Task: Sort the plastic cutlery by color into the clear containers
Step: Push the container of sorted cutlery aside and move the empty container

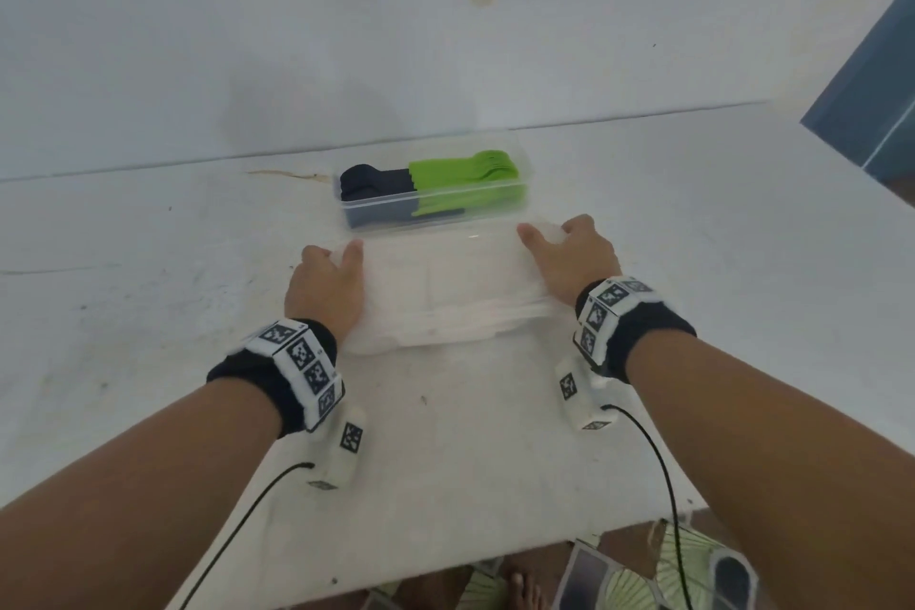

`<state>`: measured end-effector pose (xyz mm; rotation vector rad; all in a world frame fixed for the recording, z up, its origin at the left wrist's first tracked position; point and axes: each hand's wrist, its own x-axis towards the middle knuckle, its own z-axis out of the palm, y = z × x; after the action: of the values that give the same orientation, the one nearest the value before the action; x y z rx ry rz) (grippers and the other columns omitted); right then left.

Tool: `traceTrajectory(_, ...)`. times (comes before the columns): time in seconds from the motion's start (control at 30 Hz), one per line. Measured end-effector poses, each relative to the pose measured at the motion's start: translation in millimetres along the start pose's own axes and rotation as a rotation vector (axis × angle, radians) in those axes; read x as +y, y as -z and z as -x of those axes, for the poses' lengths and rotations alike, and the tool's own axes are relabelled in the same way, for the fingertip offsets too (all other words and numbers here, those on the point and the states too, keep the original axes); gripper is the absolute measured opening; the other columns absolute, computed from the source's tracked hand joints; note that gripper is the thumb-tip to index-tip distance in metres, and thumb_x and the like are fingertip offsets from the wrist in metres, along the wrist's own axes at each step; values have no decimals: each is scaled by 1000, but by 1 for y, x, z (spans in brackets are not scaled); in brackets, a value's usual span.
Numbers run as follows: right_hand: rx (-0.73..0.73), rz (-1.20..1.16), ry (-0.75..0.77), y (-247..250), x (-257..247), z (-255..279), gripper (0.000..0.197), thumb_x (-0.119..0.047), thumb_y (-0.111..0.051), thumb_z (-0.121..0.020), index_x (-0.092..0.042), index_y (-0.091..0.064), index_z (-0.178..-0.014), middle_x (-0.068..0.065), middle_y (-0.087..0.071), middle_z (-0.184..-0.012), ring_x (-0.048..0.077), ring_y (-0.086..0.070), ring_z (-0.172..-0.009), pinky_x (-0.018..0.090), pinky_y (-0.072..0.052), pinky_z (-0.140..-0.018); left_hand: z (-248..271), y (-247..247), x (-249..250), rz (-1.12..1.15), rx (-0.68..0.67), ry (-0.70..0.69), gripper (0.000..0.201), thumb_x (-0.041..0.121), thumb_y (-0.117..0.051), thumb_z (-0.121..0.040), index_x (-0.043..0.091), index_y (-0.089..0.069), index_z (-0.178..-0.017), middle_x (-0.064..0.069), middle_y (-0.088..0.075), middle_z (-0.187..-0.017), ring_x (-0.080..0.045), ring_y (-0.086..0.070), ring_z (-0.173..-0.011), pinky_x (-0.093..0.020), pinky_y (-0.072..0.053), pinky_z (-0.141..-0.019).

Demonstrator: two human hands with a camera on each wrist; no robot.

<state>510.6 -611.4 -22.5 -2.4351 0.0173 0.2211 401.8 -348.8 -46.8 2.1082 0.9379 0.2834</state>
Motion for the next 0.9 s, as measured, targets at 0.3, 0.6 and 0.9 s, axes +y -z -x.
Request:
traceTrajectory(0.3,-15,-20,-16,2,4,-5,78,-74,-52,-88,-9,-57,-131,13,-62,-131,33,-58,-118,38,-43,-93,-2,-3,1,-73,25,-12,59,57,-45,-101,4,-53,-126,-16,-64,-123,-37,-59,-112,-45,-48,-98)
traceTrajectory(0.6,-116,-39,53,-54,-56,21,80,-65,-46,-98,0,-39,-143,22,-49,-144,39,-51,-129,43,-41,-103,-24,63,-50,-159,115,-37,61,58,-44,-100,0,-61,-105,-17,-66,-98,-32,-55,-86,-36,-37,-76)
traceTrajectory(0.9,-208,-72,67,-170,-173,84,66,-47,-51,-97,-2,-36,-142,20,-41,-142,41,-45,-130,45,-37,-104,-75,196,-159,-287,194,-30,56,62,-41,-101,17,-39,-67,-1,-47,-64,-25,-46,-67,-36,-33,-70)
